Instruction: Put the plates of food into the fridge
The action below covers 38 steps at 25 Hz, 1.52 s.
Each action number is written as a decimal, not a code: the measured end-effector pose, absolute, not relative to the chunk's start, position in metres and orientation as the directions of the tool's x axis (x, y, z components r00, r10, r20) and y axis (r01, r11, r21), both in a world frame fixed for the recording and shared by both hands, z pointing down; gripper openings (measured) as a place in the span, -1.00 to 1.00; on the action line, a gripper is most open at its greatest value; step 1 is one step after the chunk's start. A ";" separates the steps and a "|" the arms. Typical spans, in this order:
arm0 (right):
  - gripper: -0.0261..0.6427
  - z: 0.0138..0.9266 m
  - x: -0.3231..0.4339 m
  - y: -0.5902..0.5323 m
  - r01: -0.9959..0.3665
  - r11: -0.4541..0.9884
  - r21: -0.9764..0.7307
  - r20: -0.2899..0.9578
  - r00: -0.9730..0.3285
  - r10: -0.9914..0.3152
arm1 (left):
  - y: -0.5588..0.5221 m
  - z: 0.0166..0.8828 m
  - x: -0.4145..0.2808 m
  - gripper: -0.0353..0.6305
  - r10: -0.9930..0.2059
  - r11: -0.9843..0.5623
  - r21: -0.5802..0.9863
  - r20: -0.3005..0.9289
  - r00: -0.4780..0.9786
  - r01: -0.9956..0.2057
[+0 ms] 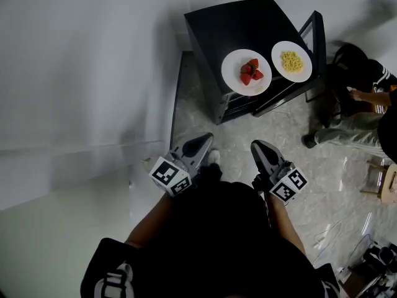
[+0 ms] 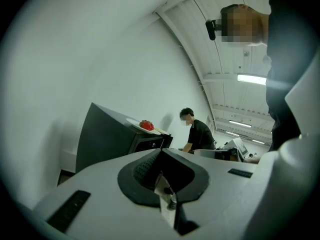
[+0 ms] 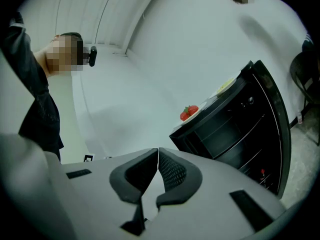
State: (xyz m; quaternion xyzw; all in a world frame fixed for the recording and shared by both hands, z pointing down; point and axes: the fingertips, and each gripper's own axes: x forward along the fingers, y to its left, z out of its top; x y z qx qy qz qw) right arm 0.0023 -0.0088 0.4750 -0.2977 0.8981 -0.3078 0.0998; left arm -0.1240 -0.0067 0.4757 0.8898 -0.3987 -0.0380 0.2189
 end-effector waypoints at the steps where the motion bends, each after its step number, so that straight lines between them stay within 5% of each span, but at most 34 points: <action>1: -0.84 0.474 0.001 -0.014 -0.475 0.627 -0.617 0.002 -0.798 -0.603 | -0.011 0.476 -0.125 -0.82 -0.724 -0.589 0.419 0.107 0.682 -0.691; 29: -0.83 0.467 0.005 -0.116 -0.325 0.445 -0.835 -0.064 -0.745 -0.664 | -0.048 0.460 -0.111 -0.82 -0.760 -0.565 0.376 0.108 0.641 -0.734; 38: -0.66 0.467 0.004 -0.143 -0.208 0.396 -0.894 -0.118 -0.744 -0.657 | -0.067 0.457 -0.106 -0.82 -0.782 -0.549 0.342 0.113 0.613 -0.763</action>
